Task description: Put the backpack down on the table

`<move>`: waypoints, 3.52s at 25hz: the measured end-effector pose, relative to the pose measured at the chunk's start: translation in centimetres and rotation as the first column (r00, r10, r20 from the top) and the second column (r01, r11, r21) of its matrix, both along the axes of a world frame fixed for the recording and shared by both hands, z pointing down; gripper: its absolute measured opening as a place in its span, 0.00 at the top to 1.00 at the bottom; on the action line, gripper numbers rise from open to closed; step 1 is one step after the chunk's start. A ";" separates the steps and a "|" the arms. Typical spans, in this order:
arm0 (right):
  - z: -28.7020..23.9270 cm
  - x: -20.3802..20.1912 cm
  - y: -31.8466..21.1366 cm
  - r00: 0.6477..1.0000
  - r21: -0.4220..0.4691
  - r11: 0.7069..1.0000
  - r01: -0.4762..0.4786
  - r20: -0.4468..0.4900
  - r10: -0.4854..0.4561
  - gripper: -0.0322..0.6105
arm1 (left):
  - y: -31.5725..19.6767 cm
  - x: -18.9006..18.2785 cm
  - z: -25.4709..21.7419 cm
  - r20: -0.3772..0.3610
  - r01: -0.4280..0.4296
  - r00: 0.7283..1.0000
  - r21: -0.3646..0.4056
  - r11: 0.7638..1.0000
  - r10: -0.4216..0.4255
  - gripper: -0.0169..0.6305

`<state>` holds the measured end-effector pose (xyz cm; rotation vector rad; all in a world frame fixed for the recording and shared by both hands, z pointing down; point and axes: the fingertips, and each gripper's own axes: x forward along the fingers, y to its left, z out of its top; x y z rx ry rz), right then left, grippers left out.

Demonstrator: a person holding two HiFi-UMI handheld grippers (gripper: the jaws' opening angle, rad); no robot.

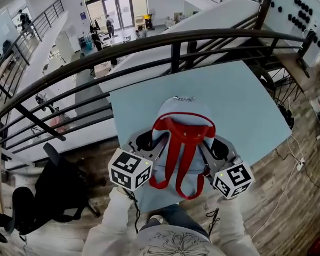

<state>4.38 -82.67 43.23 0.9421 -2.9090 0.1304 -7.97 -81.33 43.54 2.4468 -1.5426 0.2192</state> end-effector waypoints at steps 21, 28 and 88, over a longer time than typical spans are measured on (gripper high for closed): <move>7.3 -3.2 -12.4 0.957 0.150 0.979 0.139 -0.274 -0.094 0.77 | -12.0 -2.4 7.9 0.190 0.005 0.982 0.008 1.000 -0.006 0.78; 10.7 -3.8 -14.0 0.945 0.176 0.970 0.165 -0.309 -0.105 0.77 | -13.4 -2.7 11.7 0.215 0.031 0.976 -0.008 0.999 -0.029 0.78; 1.7 1.7 -5.4 0.980 0.024 0.984 -0.179 0.089 0.176 0.84 | -1.9 -3.7 0.9 -0.076 0.299 0.953 0.120 0.947 -0.292 0.82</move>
